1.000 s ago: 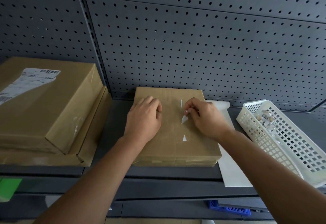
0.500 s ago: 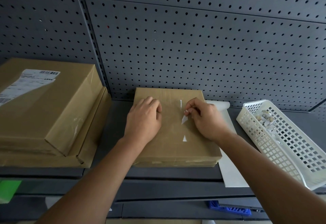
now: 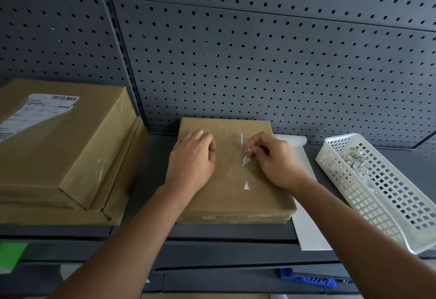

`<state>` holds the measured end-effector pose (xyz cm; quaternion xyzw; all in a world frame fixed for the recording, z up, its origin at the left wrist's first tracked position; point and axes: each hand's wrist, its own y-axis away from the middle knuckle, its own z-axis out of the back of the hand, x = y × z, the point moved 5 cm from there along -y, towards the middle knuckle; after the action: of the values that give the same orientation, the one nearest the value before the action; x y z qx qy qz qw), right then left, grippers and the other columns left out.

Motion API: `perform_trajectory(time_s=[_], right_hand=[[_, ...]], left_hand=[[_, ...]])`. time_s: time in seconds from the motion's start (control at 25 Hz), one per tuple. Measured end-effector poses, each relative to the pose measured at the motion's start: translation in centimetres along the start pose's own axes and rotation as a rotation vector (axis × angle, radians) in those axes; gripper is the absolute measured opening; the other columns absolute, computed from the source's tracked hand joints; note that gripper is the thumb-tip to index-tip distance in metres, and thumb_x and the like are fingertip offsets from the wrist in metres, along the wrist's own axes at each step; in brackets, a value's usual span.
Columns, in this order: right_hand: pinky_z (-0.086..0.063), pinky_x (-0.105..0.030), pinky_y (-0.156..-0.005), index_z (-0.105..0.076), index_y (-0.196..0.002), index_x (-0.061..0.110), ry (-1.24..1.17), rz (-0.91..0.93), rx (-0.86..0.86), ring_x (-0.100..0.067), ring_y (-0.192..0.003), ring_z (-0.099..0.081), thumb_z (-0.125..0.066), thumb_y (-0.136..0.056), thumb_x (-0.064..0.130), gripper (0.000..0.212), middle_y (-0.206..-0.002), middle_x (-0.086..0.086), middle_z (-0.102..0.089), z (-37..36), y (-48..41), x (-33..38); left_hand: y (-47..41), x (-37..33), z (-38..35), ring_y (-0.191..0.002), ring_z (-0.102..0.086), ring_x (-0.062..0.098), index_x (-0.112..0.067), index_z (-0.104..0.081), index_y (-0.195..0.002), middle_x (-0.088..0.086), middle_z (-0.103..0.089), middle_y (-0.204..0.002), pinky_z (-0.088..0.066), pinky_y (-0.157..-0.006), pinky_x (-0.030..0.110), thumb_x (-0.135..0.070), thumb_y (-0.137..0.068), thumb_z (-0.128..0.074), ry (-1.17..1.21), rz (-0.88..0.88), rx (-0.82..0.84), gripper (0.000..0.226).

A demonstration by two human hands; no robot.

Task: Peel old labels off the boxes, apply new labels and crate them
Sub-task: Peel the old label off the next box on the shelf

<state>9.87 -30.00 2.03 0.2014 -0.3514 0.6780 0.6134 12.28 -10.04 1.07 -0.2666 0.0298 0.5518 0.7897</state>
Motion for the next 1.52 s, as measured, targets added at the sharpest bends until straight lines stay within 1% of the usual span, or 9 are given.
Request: perform_trajectory(time_s=[0.08, 0.24, 0.4, 0.6, 0.8, 0.96, 1.08, 1.24, 1.52], right_hand=[[-0.046, -0.013, -0.068, -0.061, -0.090, 0.019, -0.037, -0.042, -0.038, -0.004, -0.073, -0.060, -0.049, -0.096, 0.001, 0.021, -0.082, 0.009, -0.071, 0.07, -0.05, -0.17], [-0.041, -0.005, -0.067, -0.063, -0.092, 0.013, 0.042, 0.022, 0.002, 0.000, -0.077, -0.061, -0.050, -0.095, -0.001, 0.020, -0.082, 0.007, -0.071, -0.41, 0.00, 0.48], [-0.045, -0.011, -0.071, -0.062, -0.091, 0.017, -0.046, -0.048, -0.036, -0.002, -0.077, -0.062, -0.051, -0.096, 0.002, 0.020, -0.082, 0.010, -0.071, -0.02, 0.01, -0.17], [-0.041, -0.004, -0.067, -0.063, -0.092, 0.013, 0.054, 0.031, -0.013, 0.004, -0.077, -0.060, -0.049, -0.094, -0.003, 0.021, -0.081, 0.009, -0.070, -0.42, -0.11, 0.55], [-0.046, -0.015, -0.068, -0.060, -0.090, 0.017, -0.045, -0.041, -0.058, -0.005, -0.074, -0.060, -0.049, -0.096, 0.002, 0.020, -0.081, 0.009, -0.070, 0.07, -0.07, -0.19], [-0.041, -0.007, -0.066, -0.060, -0.092, 0.016, 0.060, 0.023, -0.020, -0.002, -0.078, -0.059, -0.046, -0.095, -0.001, 0.022, -0.081, 0.009, -0.069, -0.58, -0.21, 0.48], [-0.042, -0.008, -0.067, -0.061, -0.092, 0.017, 0.043, 0.012, 0.014, -0.002, -0.077, -0.060, -0.046, -0.095, -0.002, 0.024, -0.079, 0.008, -0.068, -0.56, -0.02, 0.26], [-0.040, -0.005, -0.064, -0.061, -0.092, 0.015, 0.008, -0.013, -0.045, 0.000, -0.076, -0.059, -0.047, -0.095, 0.000, 0.021, -0.081, 0.009, -0.070, -0.19, -0.03, 0.25], [-0.042, -0.007, -0.067, -0.061, -0.093, 0.017, -0.022, -0.002, -0.004, -0.002, -0.078, -0.061, -0.048, -0.096, 0.000, 0.022, -0.082, 0.009, -0.070, -0.29, 0.24, 0.18]], left_hand=[[-0.06, -0.02, 0.07, -0.088, -0.054, 0.011, -0.021, -0.061, -0.090, -0.010, -0.057, -0.093, -0.045, -0.074, 0.028, -0.012, -0.089, -0.056, 0.002, -0.001, -0.007, 0.010], [0.01, 0.12, 0.07, -0.088, -0.054, 0.011, -0.021, -0.061, -0.090, -0.010, -0.057, -0.093, -0.046, -0.075, 0.028, -0.012, -0.089, -0.057, 0.000, -0.001, -0.006, 0.010], [0.02, -0.06, 0.10, -0.088, -0.054, 0.011, -0.021, -0.061, -0.091, -0.010, -0.057, -0.094, -0.047, -0.075, 0.030, -0.012, -0.089, -0.057, 0.003, -0.003, -0.001, 0.010], [0.01, 0.09, -0.01, -0.088, -0.054, 0.011, -0.022, -0.060, -0.090, -0.011, -0.056, -0.094, -0.047, -0.075, 0.029, -0.012, -0.089, -0.058, -0.007, 0.004, 0.006, 0.010], [-0.01, 0.00, -0.03, -0.087, -0.053, 0.011, -0.022, -0.060, -0.090, -0.011, -0.056, -0.094, -0.044, -0.073, 0.027, -0.012, -0.089, -0.058, -0.008, 0.001, -0.002, 0.010], [-0.03, 0.12, 0.03, -0.088, -0.053, 0.011, -0.022, -0.060, -0.090, -0.011, -0.056, -0.094, -0.047, -0.074, 0.029, -0.012, -0.088, -0.059, -0.008, 0.003, 0.003, 0.010], [0.01, -0.02, 0.01, -0.088, -0.054, 0.011, -0.022, -0.060, -0.091, -0.011, -0.056, -0.094, -0.047, -0.073, 0.030, -0.012, -0.089, -0.059, -0.006, 0.001, 0.006, 0.010], [-0.04, 0.01, 0.06, -0.088, -0.053, 0.011, -0.022, -0.060, -0.091, -0.011, -0.056, -0.094, -0.045, -0.072, 0.028, -0.013, -0.089, -0.057, -0.008, 0.005, 0.003, 0.010], [-0.02, -0.07, 0.03, -0.088, -0.053, 0.011, -0.023, -0.060, -0.091, -0.011, -0.056, -0.095, -0.044, -0.073, 0.028, -0.013, -0.089, -0.057, -0.010, 0.010, 0.011, 0.010]])
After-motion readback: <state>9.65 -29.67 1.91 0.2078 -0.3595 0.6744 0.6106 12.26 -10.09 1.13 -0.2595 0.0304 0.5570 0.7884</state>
